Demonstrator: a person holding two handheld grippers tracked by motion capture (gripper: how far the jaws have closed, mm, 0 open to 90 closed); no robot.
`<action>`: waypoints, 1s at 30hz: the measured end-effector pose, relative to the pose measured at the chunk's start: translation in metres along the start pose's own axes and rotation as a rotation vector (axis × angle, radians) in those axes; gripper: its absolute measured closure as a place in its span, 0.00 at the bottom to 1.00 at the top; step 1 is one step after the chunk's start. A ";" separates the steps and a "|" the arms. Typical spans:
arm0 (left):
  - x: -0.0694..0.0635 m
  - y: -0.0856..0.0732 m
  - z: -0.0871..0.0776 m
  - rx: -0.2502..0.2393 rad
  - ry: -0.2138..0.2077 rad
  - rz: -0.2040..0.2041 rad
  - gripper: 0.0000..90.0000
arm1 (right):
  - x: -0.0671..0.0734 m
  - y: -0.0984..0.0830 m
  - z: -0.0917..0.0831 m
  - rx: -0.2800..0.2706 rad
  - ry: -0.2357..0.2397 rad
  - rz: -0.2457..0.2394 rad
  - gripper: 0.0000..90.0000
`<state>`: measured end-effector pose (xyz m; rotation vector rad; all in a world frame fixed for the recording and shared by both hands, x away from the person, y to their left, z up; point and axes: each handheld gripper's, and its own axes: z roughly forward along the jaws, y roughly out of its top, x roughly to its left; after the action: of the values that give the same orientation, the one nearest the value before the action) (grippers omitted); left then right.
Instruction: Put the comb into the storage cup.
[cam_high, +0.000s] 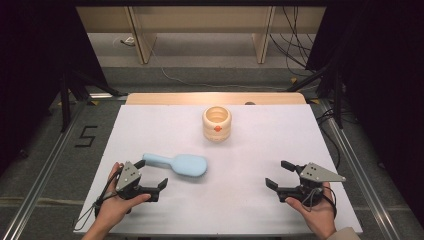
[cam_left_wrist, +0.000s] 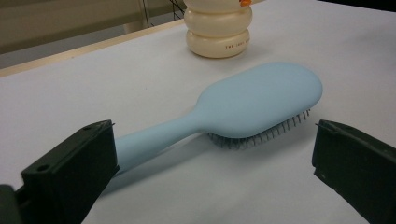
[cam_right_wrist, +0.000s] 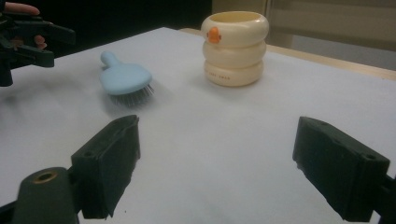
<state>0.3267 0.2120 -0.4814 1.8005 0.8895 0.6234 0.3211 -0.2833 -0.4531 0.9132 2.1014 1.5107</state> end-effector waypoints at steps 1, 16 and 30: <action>0.000 0.000 0.000 0.000 0.000 0.002 0.00 | 0.000 0.000 0.000 -0.001 0.000 -0.002 0.18; 0.003 0.014 0.006 0.022 0.000 0.007 0.11 | -0.001 -0.002 0.005 0.025 -0.004 -0.002 0.18; 0.032 0.059 0.052 0.200 0.122 0.129 0.84 | -0.002 -0.003 0.009 0.044 -0.007 0.000 0.18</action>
<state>0.4020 0.1944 -0.4455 2.0286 0.9499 0.7551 0.3273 -0.2794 -0.4590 0.9328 2.1376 1.4647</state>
